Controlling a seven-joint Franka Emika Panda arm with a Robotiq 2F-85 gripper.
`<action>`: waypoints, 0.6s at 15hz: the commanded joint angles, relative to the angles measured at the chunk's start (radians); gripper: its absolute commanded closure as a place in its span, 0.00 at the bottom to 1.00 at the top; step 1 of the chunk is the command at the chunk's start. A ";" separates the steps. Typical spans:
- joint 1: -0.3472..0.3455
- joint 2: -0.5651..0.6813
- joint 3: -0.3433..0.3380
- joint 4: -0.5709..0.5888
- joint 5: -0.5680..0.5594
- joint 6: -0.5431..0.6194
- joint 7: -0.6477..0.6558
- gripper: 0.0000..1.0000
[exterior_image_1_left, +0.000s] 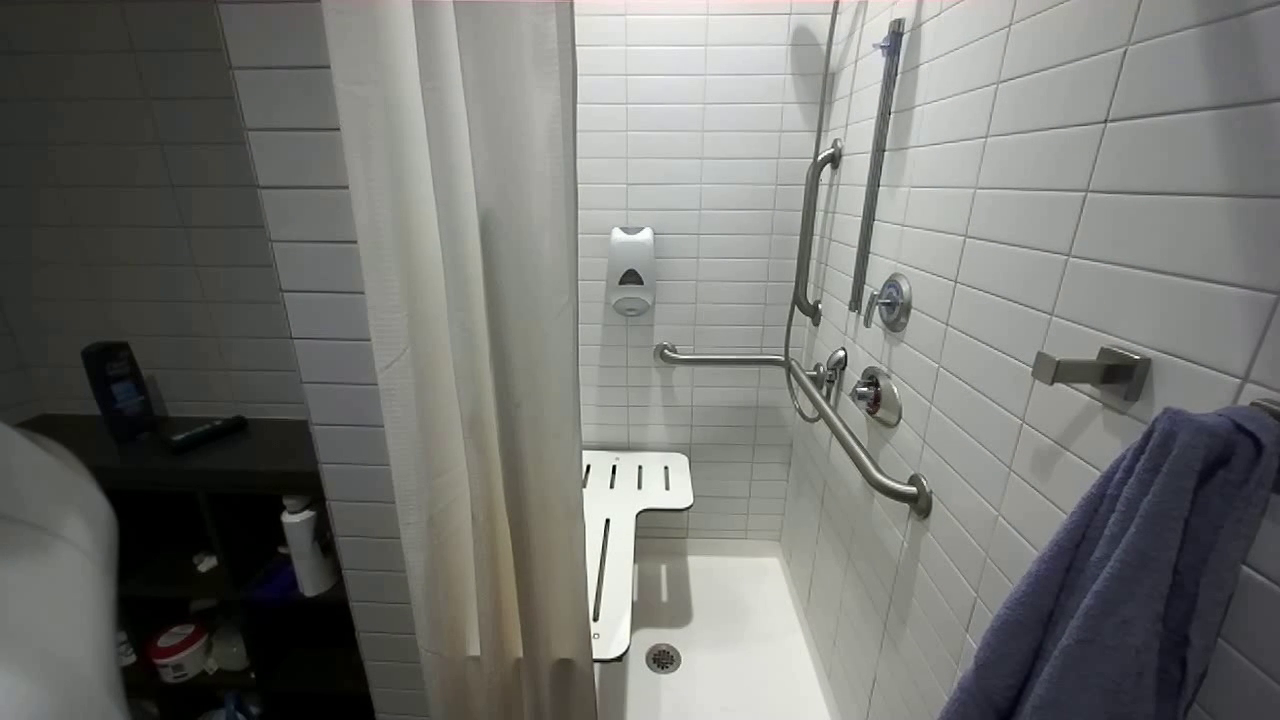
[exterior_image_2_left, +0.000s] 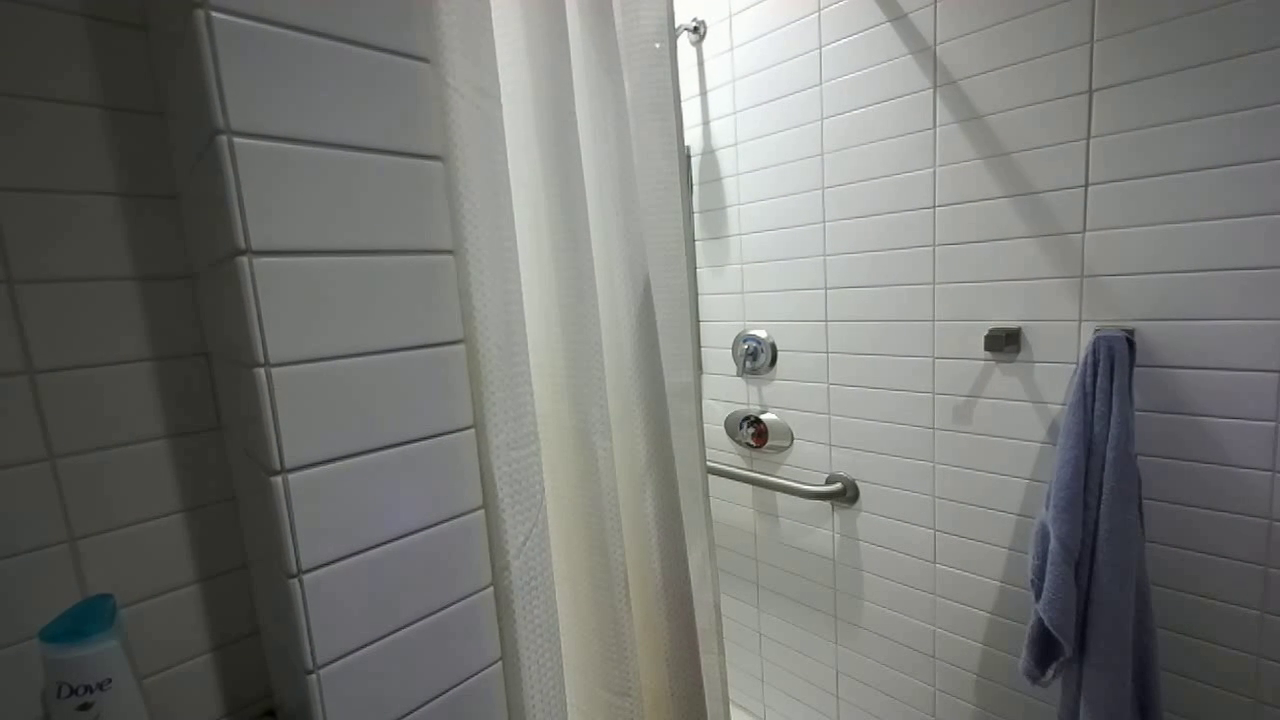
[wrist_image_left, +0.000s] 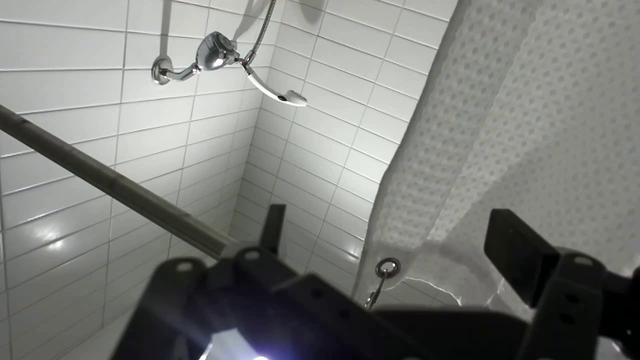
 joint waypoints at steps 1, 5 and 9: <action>0.000 0.000 0.000 0.000 0.000 0.000 0.000 0.00; -0.062 0.022 0.021 -0.007 -0.022 0.007 0.043 0.00; -0.119 0.091 0.051 0.010 -0.027 0.025 0.057 0.00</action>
